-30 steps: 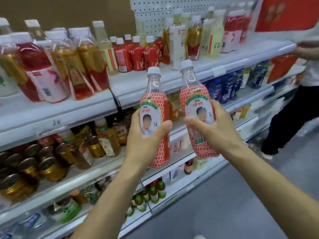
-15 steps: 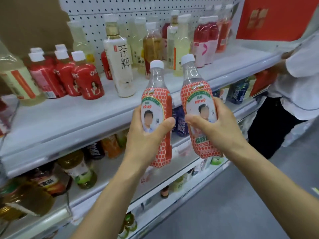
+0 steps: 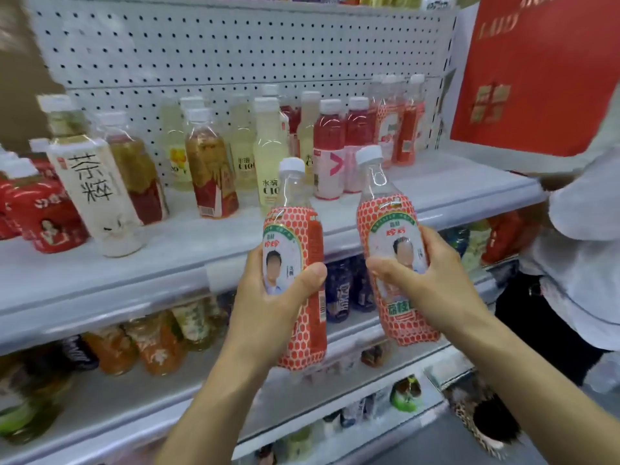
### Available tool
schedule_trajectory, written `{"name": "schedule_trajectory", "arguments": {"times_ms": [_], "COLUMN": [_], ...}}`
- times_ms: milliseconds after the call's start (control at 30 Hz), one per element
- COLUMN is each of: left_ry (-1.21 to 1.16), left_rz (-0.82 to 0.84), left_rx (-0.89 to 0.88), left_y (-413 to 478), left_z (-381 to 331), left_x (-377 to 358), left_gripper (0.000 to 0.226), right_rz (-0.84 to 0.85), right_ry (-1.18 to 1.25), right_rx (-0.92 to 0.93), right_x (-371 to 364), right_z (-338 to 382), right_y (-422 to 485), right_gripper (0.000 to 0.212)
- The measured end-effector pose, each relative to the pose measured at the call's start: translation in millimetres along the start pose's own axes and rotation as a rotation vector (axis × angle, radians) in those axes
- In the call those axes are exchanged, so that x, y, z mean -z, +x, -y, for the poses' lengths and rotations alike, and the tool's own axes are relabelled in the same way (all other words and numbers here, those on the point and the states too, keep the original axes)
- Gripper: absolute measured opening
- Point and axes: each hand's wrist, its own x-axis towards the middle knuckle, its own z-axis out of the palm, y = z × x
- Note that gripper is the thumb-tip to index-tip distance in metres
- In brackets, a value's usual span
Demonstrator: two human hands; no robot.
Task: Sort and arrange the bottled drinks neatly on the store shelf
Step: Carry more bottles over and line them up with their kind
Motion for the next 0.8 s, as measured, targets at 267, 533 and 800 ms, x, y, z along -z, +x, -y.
{"name": "schedule_trajectory", "arguments": {"times_ms": [267,533,800], "left_ry": [0.003,-0.05,-0.004], "left_rz": [0.015,0.05,-0.031], "left_rx": [0.011,-0.094,-0.109], "left_y": [57.7,200.4,314.9], "left_z": [-27.1,-23.5,4.0], "left_x": [-120.7,-210.8,-272.0], "left_gripper": [0.044,0.059,0.092], "right_rz": [0.019,-0.088,-0.157], "right_ry": [0.07,0.157,0.201], "right_rx": [0.013,0.127,0.114], "right_x": [104.8,130.3,126.0], "right_z": [-20.7,-41.4,-89.0], "right_y": [90.0,237.5,351.8], "right_gripper": [0.043,0.057,0.078]}}
